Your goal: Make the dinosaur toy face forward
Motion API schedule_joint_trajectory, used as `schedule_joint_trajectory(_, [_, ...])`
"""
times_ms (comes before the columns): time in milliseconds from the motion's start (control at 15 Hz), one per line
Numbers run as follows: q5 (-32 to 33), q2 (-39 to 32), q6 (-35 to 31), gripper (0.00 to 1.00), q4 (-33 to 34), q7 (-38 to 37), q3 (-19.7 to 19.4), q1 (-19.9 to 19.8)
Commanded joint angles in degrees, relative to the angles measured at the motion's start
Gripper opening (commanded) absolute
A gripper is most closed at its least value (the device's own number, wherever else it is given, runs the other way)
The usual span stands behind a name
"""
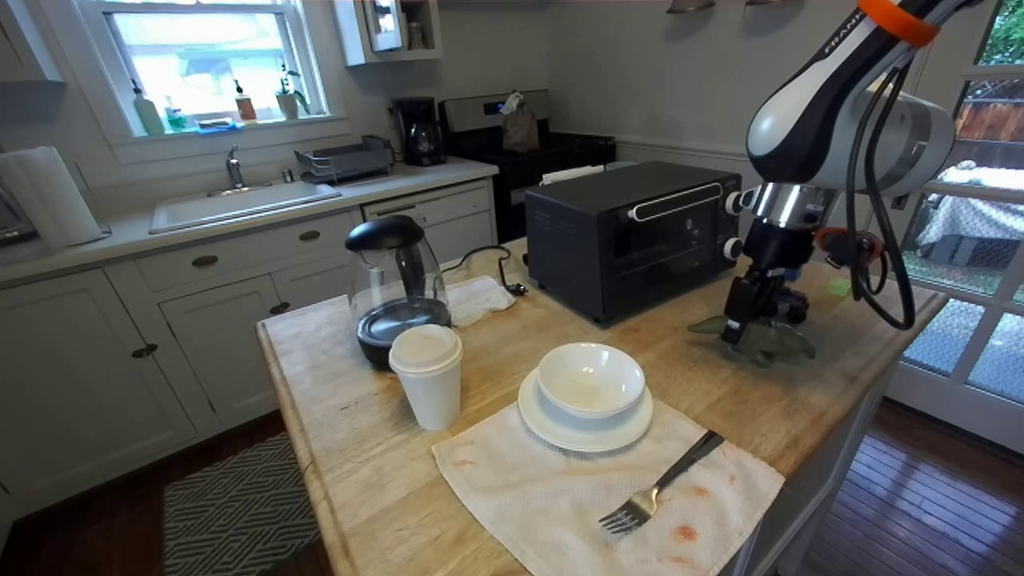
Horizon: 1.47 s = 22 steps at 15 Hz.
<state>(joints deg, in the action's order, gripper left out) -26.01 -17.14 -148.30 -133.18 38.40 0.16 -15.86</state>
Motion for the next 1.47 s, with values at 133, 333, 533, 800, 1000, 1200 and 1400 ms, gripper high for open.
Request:
schedule_joint_trajectory(133, [0.64,0.30,-1.74,0.28,-0.15,-12.14,-1.31,0.52])
schedule_joint_trajectory(333, [0.59,0.09,-2.23,0.28,-0.21,-17.54,-1.74,0.69])
schedule_joint_trajectory(533, [-0.14,0.18,-2.90,0.28,-0.38,-21.96,-1.92,0.70])
schedule_joint_trajectory(800, [0.49,-0.04,-3.74,0.28,-0.44,-27.59,-2.74,1.08])
schedule_joint_trajectory(1000, [1.42,-0.49,-3.39,0.28,-0.15,-30.02,-3.31,1.37])
schedule_joint_trajectory(1200, [1.61,-0.84,-2.60,0.28,0.14,-30.72,-3.38,1.29])
schedule_joint_trajectory(1400, [1.89,-1.14,-2.46,0.33,0.24,-31.44,-3.55,1.32])
